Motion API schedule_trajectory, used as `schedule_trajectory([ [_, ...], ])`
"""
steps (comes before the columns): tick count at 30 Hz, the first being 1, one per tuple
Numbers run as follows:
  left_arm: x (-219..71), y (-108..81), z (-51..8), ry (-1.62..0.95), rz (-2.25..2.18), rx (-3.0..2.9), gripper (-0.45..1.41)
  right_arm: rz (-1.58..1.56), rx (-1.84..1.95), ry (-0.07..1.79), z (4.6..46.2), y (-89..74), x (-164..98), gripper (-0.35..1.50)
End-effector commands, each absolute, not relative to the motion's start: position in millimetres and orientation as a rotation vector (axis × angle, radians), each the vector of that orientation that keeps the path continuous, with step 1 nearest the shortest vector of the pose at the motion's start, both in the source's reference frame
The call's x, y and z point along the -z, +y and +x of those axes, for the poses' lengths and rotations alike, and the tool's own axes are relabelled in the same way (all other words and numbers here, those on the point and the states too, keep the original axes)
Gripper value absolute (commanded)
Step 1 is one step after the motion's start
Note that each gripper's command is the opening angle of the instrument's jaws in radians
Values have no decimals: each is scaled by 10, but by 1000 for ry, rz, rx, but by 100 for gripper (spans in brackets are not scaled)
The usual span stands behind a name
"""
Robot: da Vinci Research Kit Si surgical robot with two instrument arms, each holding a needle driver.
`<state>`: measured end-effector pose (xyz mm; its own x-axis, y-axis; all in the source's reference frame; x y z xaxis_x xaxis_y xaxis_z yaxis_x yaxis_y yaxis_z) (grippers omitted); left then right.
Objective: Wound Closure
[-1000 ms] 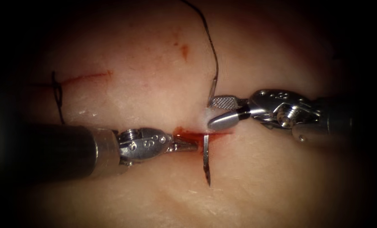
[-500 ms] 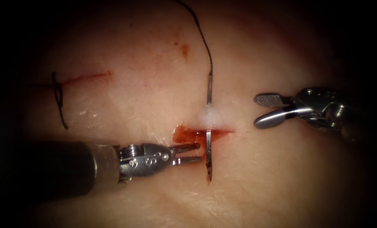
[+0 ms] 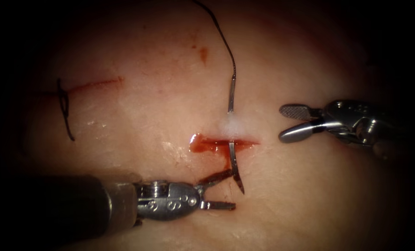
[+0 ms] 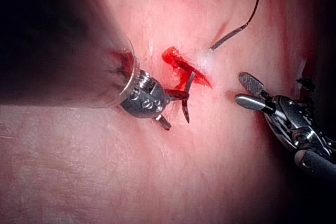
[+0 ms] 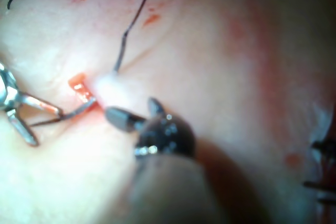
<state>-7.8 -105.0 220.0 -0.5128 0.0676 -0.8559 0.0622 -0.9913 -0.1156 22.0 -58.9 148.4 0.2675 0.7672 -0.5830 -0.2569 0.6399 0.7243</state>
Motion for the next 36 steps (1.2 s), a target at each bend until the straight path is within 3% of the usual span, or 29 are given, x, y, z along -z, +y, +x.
schedule_trajectory([
  [1, -2210, -1057, -85, -198, -1544, -2728, 90, 557, -740, 1094, 228, -593, -1491, 121],
  [11, -2226, -1051, -78, -160, -1526, -2738, 95, 561, -738, 1101, 239, -601, -1492, 121],
  [36, -2237, -1009, -88, -100, -1521, -2759, 86, 554, -736, 1107, 245, -607, -1499, 120],
])
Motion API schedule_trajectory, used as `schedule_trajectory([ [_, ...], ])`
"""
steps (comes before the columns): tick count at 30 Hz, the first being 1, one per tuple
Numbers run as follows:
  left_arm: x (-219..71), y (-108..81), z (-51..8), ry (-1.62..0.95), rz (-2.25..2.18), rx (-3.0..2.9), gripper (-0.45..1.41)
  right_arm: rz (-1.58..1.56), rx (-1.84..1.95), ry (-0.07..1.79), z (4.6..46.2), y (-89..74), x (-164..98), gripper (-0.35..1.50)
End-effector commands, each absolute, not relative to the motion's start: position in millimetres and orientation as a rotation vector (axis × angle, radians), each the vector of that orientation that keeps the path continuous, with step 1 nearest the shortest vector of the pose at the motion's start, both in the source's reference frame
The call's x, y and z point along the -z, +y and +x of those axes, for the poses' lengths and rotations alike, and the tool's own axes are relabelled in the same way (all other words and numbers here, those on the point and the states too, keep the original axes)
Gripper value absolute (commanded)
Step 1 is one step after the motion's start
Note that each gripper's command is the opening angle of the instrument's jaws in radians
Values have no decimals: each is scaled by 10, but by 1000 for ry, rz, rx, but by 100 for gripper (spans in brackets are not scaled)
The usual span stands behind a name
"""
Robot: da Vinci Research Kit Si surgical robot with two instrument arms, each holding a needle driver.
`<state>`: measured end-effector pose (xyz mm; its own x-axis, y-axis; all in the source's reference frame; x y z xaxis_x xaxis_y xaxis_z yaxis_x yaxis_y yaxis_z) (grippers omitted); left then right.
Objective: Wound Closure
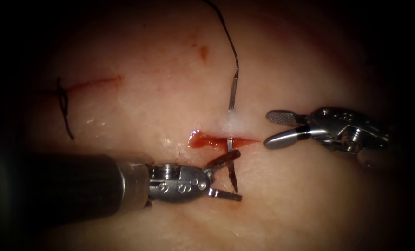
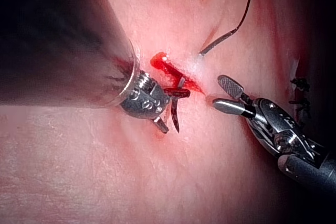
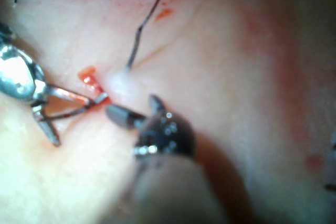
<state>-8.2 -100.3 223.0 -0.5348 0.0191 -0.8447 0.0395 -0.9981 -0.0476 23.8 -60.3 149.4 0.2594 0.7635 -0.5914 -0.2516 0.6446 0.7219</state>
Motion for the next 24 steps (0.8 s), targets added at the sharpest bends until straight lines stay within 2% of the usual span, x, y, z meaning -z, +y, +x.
schedule_trajectory([
  [1, -2238, -1007, -88, 99, 1511, 2742, 86, 554, -736, 1110, 245, -607, -1500, 120],
  [5, -2239, -1003, -93, 93, 1508, 2743, 81, 553, -737, 1109, 247, -607, -1500, 120],
  [8, -2240, -1004, -95, 85, 1504, 2741, 69, 553, -738, 1112, 247, -608, -1500, 120],
  [9, -2240, -1005, -95, 85, 1503, 2741, 56, 553, -738, 1113, 246, -608, -1500, 120],
  [10, -2239, -1006, -94, 85, 1503, 2740, 19, 556, -736, 1115, 246, -607, -1500, 120],
  [11, -2239, -1006, -94, 85, 1503, 2740, 19, 556, -736, 1115, 246, -607, -1500, 120],
  [13, -2238, -1007, -92, 86, 1504, 2740, -33, 554, -738, 1119, 245, -607, -1500, 120],
  [14, -2237, -1008, -92, 87, 1504, 2739, -45, 552, -740, 1119, 245, -607, -1500, 120],
  [24, -2224, -1015, -88, 175, 1554, 2719, -45, 547, -765, 1125, 238, -600, -1483, 121],
])
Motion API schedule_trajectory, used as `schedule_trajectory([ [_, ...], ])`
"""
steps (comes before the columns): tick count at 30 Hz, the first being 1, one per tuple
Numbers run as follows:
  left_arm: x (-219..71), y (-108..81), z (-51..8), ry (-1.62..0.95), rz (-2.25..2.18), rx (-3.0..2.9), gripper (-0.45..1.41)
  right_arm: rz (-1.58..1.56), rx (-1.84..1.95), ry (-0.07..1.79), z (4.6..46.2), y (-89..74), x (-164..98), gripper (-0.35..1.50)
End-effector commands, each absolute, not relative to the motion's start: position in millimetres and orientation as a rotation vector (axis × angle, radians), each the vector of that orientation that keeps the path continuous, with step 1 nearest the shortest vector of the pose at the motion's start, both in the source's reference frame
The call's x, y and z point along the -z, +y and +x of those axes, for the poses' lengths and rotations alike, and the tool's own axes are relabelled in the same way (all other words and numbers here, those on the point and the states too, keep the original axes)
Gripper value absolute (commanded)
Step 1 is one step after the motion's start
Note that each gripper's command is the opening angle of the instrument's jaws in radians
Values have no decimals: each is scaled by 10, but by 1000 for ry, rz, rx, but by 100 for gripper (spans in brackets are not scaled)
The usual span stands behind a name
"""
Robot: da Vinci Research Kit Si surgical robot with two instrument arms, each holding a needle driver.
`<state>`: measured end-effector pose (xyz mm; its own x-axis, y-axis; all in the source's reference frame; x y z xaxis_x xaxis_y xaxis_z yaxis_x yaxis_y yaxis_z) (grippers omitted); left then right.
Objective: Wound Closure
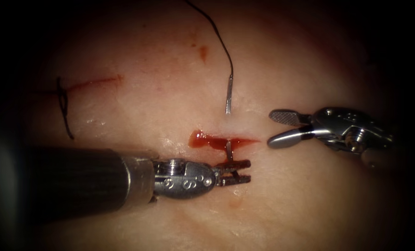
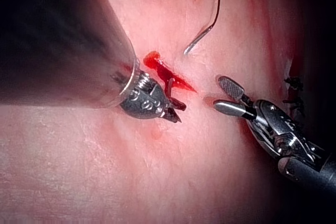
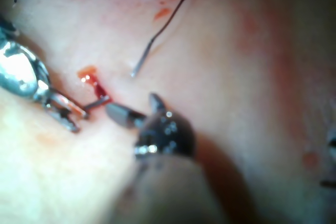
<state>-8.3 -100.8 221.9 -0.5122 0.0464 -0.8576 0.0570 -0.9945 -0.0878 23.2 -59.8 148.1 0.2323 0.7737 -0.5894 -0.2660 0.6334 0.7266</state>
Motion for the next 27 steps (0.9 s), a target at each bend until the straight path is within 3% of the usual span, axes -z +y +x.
schedule_trajectory([
  [1, -2220, -1018, -89, 220, 1578, 2714, -45, 550, -772, 1130, 236, -600, -1477, 121],
  [18, -2117, -1050, -95, 965, 1996, 2422, -45, 602, -851, 1139, 224, -613, -1460, 120],
  [25, -2092, -1040, -96, 962, 2039, 2376, -45, 621, -865, 1140, 227, -620, -1454, 120],
  [27, -2086, -1028, -93, 809, 2039, 2421, -45, 650, -854, 1137, 230, -622, -1450, 118],
])
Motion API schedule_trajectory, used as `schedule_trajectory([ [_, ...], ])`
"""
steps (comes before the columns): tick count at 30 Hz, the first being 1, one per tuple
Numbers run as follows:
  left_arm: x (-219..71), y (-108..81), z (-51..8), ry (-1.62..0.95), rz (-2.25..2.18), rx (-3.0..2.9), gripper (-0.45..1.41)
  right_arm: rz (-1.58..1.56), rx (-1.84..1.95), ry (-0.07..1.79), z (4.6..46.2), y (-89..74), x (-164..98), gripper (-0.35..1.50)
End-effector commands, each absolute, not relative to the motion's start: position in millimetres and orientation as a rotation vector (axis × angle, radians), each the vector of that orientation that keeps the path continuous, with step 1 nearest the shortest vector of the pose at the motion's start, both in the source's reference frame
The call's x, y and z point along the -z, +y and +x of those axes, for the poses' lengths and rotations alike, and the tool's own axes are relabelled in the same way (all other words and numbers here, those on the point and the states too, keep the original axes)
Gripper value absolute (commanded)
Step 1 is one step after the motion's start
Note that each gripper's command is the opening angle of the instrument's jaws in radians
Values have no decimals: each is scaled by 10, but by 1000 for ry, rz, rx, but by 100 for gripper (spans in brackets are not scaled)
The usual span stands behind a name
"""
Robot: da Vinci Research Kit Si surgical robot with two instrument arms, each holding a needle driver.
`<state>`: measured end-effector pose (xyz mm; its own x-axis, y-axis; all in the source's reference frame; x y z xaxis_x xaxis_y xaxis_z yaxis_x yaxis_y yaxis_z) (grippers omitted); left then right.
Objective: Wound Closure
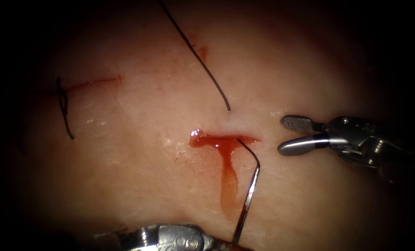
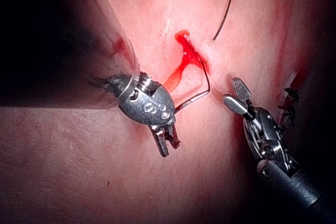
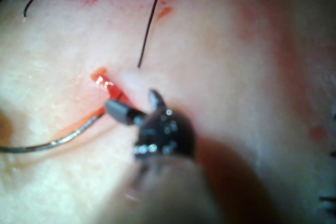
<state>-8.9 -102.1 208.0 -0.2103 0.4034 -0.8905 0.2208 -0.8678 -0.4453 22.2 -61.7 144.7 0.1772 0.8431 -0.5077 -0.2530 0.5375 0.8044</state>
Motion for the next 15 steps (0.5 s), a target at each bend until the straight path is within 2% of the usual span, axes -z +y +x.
schedule_trajectory([
  [1, -2085, -1023, -92, -694, -1884, -2257, -45, 665, -867, 1132, 231, -623, -1449, 116],
  [4, -2084, -1011, -88, -581, -1853, -2306, -45, 691, -898, 1123, 231, -624, -1444, 115],
  [5, -2083, -992, -80, -457, -1802, -2348, -45, 710, -920, 1127, 229, -618, -1436, 115],
  [11, -2080, -946, -57, -236, -1706, -2443, -45, 715, -989, 1150, 216, -606, -1419, 115],
  [15, -2077, -924, -50, -177, -1672, -2479, -45, 724, -1017, 1144, 216, -607, -1418, 115],
])
